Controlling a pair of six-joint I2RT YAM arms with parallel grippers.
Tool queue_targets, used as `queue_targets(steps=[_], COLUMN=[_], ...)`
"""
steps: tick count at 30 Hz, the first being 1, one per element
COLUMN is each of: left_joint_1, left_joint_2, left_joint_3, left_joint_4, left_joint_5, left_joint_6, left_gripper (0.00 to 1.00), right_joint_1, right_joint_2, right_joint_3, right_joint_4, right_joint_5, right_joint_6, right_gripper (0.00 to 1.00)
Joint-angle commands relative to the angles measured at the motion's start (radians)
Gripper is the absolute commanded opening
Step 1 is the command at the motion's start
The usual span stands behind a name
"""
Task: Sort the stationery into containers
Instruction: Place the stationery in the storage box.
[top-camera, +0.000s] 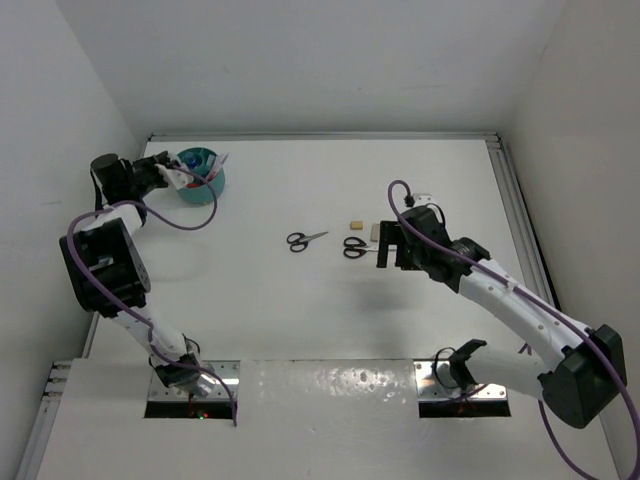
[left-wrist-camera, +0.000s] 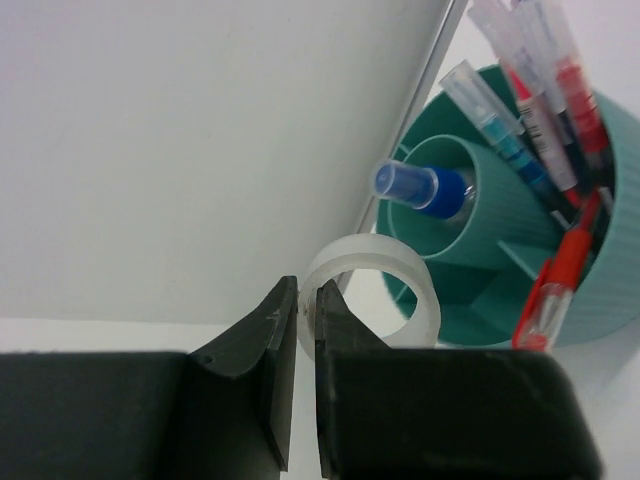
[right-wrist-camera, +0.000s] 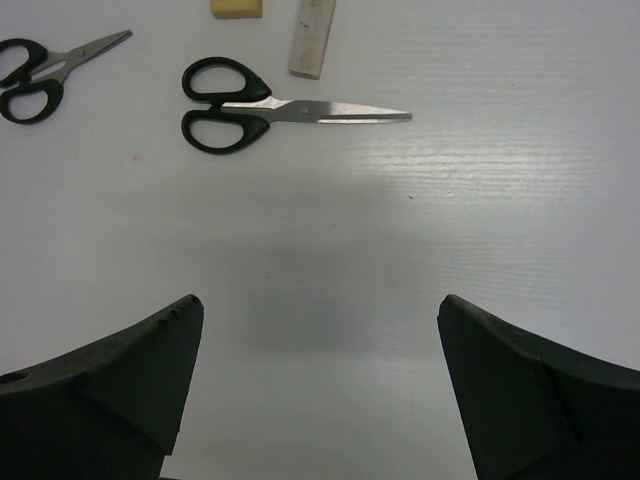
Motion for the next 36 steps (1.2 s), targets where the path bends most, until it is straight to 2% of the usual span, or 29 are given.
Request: queue_targets(steps=[1, 6, 12, 19, 36], left_joint_1=[0.020, 0.028, 0.031, 0.046, 0.048], left_joint_2=[-0.034, -0.020, 0.055, 0.132, 0.258], left_joint_3=[0.050, 0.021, 0.042, 0.099, 0.157], left_joint_4=[-0.069, -0.097, -0.002, -0.049, -0.048], left_joint_5=[0.073, 0.112, 0.136, 0.173, 0.178], left_joint_6=[0.120, 0.295, 0.407, 0.505, 0.511], left_gripper=[0.00, 0.00, 0.00, 0.00, 0.00], right_joint_1=[0.007, 0.009, 0.009, 0.007, 0.017], right_joint_2=[0.010, 0.011, 0.039, 0.069, 0.178], right_joint_3=[0.044, 0.038, 0.061, 0.091, 0.188], right_joint_4=[0.039, 0.048, 0.039, 0.034, -0.010], right_joint_5=[-0.009, -0.007, -0.007, -0.001, 0.001], right_joint_6=[-0.025, -0.033, -0.036, -0.034, -0.039], right_gripper=[0.98, 0.98, 0.98, 0.99, 0.99])
